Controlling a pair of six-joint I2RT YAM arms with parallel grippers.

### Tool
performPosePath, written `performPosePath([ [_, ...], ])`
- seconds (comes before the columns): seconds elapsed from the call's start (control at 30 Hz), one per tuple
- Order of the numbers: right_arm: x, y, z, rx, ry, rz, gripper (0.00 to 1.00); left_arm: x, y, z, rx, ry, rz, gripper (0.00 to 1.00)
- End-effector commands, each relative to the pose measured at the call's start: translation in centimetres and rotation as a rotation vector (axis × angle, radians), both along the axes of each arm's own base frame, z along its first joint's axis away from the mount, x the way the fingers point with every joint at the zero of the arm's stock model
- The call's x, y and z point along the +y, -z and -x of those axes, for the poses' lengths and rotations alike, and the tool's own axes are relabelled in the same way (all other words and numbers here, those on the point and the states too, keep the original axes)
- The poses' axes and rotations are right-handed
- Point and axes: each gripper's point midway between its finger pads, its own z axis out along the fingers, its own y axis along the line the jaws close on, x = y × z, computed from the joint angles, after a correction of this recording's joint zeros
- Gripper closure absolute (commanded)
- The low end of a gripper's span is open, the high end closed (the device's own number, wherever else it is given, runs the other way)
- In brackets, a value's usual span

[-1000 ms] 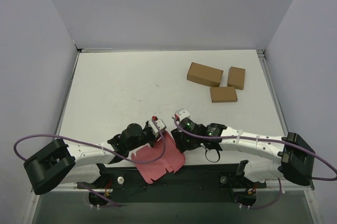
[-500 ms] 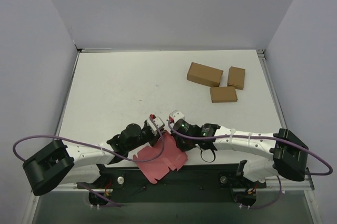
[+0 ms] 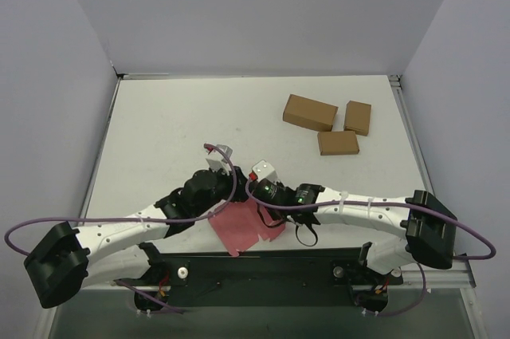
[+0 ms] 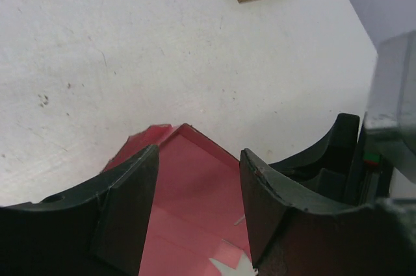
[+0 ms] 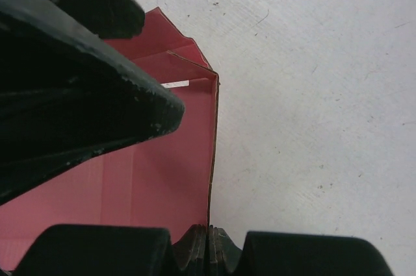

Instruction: Fold the paper box

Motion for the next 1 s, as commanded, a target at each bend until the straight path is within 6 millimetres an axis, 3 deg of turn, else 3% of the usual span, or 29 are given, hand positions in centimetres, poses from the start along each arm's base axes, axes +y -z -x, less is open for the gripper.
performPosePath([
  [0.0,-0.7,-1.5,-1.3,-0.114,0.04,0.067,1.0,-0.9,1.7,0.8,0.242,-0.087,0.174,0.38],
  [0.07,-0.4,-1.7,-1.2,-0.132,0.035,0.073,1.0,-1.7,1.3,0.7,0.273,-0.091,0.25,0.38],
  [0.33,0.0,-1.6,-0.6,-0.171,0.014,0.098,1.0,-3.3,3.1,0.5,0.369,-0.106,0.354,0.37],
  [0.77,0.0,-1.2,-0.3,-0.176,-0.001,0.123,1.0,-2.8,1.7,-0.3,0.328,-0.163,0.423,0.36],
  [0.97,-0.1,-1.4,-0.4,-0.193,-0.001,0.128,1.0,-3.0,2.9,-0.3,0.347,-0.168,0.375,0.36],
])
